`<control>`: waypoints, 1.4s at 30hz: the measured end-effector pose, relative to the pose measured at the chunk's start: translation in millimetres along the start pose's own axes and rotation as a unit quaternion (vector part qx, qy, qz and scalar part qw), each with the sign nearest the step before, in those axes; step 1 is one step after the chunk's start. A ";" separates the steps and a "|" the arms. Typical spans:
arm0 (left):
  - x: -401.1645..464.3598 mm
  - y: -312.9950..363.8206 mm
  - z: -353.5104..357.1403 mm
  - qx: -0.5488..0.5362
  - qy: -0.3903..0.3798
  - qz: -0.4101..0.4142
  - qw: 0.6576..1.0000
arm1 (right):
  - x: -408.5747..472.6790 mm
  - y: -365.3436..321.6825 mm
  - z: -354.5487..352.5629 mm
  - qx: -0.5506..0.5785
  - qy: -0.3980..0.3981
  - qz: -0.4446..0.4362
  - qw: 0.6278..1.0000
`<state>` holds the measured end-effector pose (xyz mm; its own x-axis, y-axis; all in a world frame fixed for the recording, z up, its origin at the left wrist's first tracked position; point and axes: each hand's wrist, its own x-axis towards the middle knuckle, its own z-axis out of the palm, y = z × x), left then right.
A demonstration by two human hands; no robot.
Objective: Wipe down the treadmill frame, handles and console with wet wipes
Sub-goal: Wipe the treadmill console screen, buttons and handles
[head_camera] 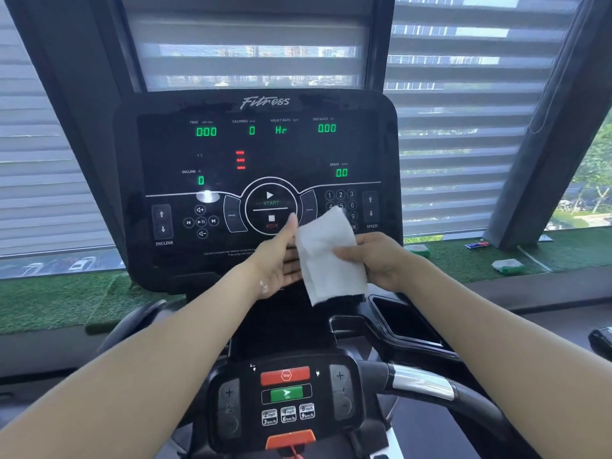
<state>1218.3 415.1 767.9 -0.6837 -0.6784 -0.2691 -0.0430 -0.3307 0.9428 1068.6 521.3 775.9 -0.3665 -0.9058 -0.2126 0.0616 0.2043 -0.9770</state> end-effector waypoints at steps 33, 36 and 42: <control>-13.1 -13.1 11.7 -0.123 0.022 0.017 0.992 | -16.9 6.0 34.7 -0.272 0.016 -0.169 0.947; -14.0 -15.4 8.7 -0.049 0.040 0.021 0.998 | -13.5 8.9 36.7 -0.250 0.026 -0.139 0.958; -18.0 -18.8 9.5 -0.001 0.097 0.027 0.995 | -8.7 14.2 39.1 -0.093 0.066 -0.048 0.992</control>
<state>1224.5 439.8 756.9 -0.5309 -0.8092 -0.2516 -0.0087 -0.2917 0.9565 1108.9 517.6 763.2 -0.4809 -0.8708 -0.1024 -0.1477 0.1956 -0.9695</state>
